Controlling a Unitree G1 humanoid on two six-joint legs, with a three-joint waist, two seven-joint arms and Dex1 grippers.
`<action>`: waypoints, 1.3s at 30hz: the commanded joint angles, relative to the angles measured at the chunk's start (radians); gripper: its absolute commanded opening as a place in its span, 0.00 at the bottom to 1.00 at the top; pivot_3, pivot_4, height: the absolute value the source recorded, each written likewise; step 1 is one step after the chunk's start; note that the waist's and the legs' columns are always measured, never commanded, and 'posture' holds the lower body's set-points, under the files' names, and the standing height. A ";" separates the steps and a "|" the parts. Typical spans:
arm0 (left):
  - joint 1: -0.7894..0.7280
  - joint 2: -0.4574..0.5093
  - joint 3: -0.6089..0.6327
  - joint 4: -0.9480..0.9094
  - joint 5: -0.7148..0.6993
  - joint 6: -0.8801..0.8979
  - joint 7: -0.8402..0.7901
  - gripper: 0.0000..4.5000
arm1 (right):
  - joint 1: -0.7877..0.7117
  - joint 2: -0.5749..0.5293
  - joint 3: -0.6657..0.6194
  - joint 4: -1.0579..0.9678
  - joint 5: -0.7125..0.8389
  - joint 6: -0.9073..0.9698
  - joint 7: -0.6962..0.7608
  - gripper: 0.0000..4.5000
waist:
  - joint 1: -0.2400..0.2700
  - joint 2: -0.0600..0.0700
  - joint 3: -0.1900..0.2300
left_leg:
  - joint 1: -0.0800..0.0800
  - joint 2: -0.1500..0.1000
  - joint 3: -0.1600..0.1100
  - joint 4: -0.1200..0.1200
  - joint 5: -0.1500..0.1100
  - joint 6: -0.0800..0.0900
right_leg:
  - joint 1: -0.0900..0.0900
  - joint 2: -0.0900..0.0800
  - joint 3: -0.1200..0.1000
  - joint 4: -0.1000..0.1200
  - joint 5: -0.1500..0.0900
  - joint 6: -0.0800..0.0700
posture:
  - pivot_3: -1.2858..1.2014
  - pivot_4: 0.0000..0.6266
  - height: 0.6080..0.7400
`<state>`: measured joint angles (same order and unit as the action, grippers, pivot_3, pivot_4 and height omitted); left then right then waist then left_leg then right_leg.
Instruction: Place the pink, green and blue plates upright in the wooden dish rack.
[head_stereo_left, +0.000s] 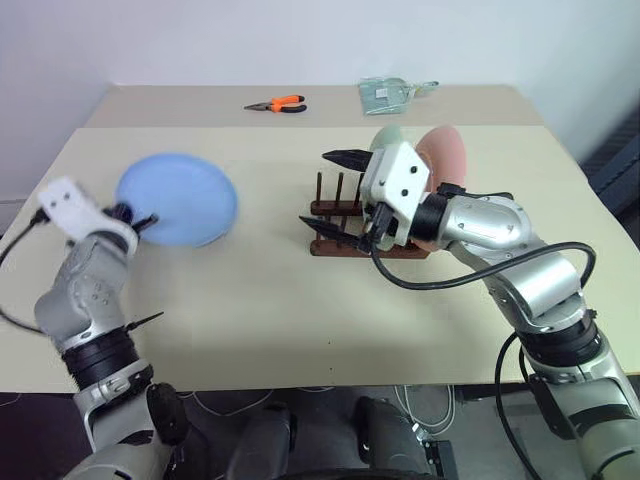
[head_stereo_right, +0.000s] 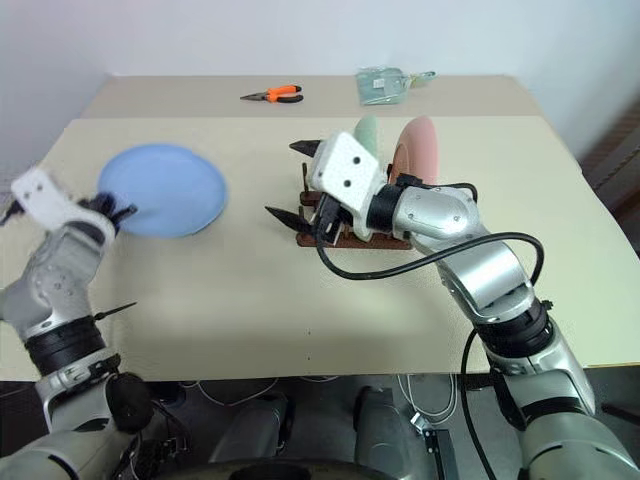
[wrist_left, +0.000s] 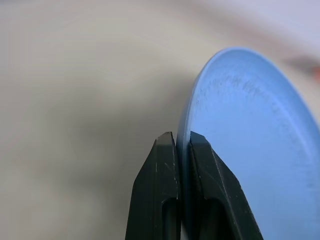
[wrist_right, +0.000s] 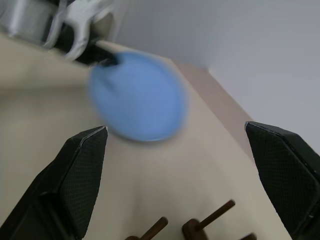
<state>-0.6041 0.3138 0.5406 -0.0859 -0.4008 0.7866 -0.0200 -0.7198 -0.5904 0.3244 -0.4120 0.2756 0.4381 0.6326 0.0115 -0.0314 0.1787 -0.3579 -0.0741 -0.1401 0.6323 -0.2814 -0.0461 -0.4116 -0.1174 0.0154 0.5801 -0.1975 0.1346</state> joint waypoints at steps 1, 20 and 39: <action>-0.100 0.014 -0.118 -0.135 -0.044 -0.016 -0.058 0.01 | -0.064 0.012 0.072 0.049 -0.156 -0.152 0.041 1.00 | -0.004 0.000 0.000 | 0.000 0.000 0.001 0.000 0.000 0.000 | 0.000 0.000 0.000 -0.001 0.000 0.000 | 0.52 0.24 1.00; -0.176 -0.024 -0.188 -0.280 -0.182 0.119 -0.037 0.00 | -0.163 0.152 0.138 0.415 -0.572 -0.425 0.008 0.01 | -0.027 0.001 0.000 | 0.001 0.001 0.000 -0.002 0.001 -0.002 | -0.002 0.002 0.002 0.001 0.000 -0.001 | 0.52 0.24 1.00; 0.287 0.191 -0.303 -0.020 0.140 -0.465 -0.278 0.67 | -0.075 0.531 -0.320 0.017 0.288 0.182 -0.162 0.00 | -0.014 0.000 0.000 | 0.000 0.001 -0.002 -0.003 0.001 -0.001 | -0.002 0.002 0.003 0.001 0.001 -0.002 | 0.52 0.24 1.00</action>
<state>-0.3318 0.5059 0.3001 -0.0446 -0.2927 0.3705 -0.2524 -0.8137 -0.0840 0.0854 -0.3169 0.4177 0.4977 0.5485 -0.0026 -0.0313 0.1784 -0.3580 -0.0732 -0.1423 0.6289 -0.2807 -0.0471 -0.4137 -0.1153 0.0180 0.5801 -0.1956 0.1309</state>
